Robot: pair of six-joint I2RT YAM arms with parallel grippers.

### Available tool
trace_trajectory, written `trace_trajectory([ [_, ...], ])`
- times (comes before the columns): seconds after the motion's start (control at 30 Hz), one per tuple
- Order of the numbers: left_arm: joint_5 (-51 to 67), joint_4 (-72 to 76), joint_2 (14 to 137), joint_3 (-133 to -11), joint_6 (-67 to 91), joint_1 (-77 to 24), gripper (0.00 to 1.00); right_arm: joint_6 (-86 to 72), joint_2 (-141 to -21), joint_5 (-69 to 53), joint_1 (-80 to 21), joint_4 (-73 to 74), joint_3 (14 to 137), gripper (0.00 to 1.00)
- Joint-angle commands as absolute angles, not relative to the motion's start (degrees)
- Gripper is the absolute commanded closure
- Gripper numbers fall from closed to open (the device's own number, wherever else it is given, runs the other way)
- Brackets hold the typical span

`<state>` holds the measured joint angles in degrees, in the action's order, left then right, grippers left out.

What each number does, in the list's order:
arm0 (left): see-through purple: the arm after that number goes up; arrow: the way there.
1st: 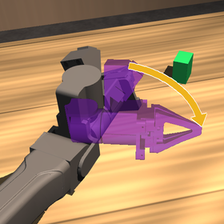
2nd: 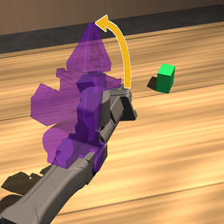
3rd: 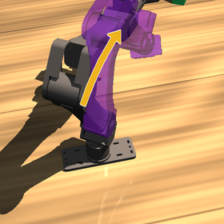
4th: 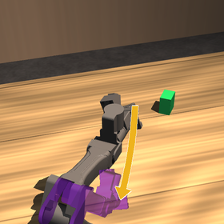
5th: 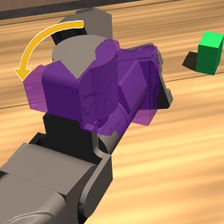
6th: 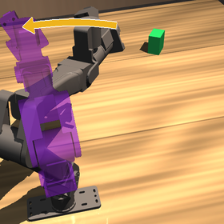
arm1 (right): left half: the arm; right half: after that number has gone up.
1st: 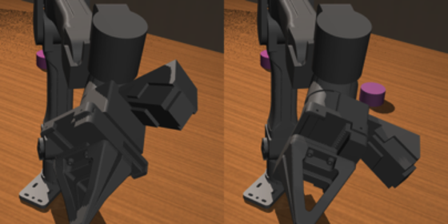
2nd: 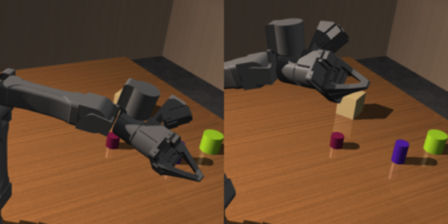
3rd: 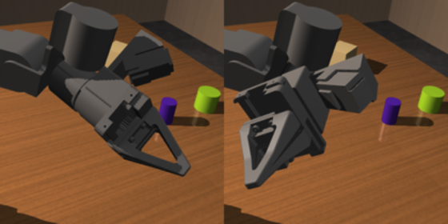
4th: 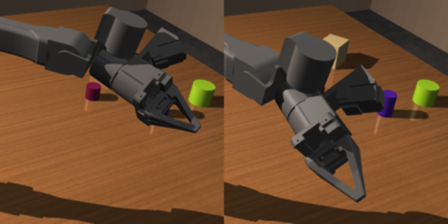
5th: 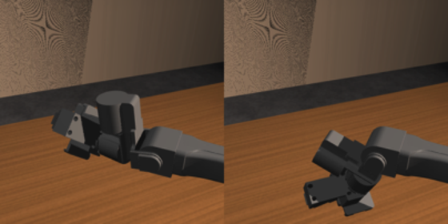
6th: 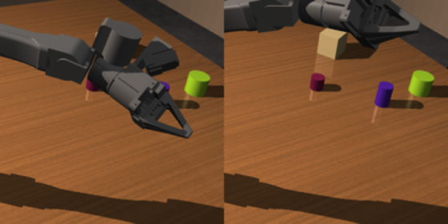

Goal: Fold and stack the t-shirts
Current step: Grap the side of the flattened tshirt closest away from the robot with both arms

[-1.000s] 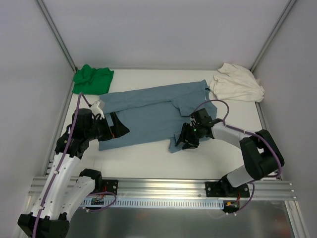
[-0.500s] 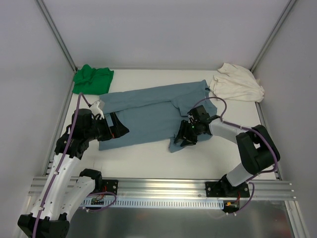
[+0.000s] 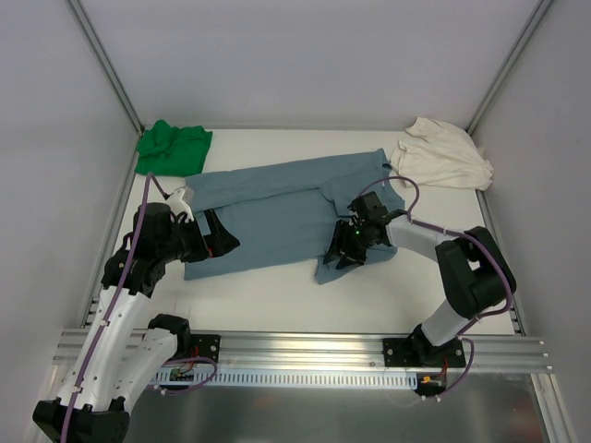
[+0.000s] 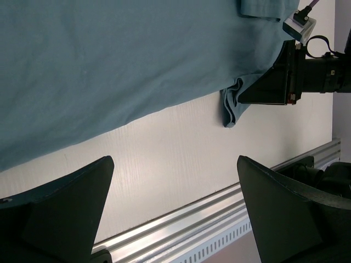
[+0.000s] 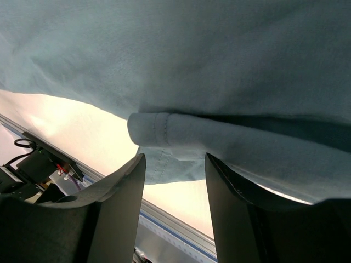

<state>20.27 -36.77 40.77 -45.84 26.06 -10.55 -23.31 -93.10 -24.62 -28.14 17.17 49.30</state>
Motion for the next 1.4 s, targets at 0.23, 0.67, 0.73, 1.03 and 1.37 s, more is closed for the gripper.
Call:
trace_trajectory([
  [0.23, 19.0, -37.4, 40.0, -46.7, 24.7, -11.0, 0.01, -22.2, -94.0, -22.1, -28.5, 18.0, 49.3, 0.64],
  [0.67, 17.9, -38.7, 39.0, -46.2, 23.9, -11.0, 0.02, -22.1, -95.7, -20.7, -28.5, 19.2, 49.7, 0.72],
  [0.73, 18.2, -38.3, 38.7, -45.8, 24.2, -10.9, 0.01, -22.1, -95.1, -19.9, -28.6, 20.6, 49.7, 0.54],
  [1.03, 18.4, -37.9, 39.0, -46.1, 24.3, -11.0, 0.01, -21.8, -95.9, -18.2, -28.9, 22.9, 51.2, 0.34],
  [1.37, 17.8, -38.8, 39.0, -47.4, 23.4, -10.9, 0.01, -22.4, -97.8, -18.5, -29.2, 22.1, 51.2, 0.50],
])
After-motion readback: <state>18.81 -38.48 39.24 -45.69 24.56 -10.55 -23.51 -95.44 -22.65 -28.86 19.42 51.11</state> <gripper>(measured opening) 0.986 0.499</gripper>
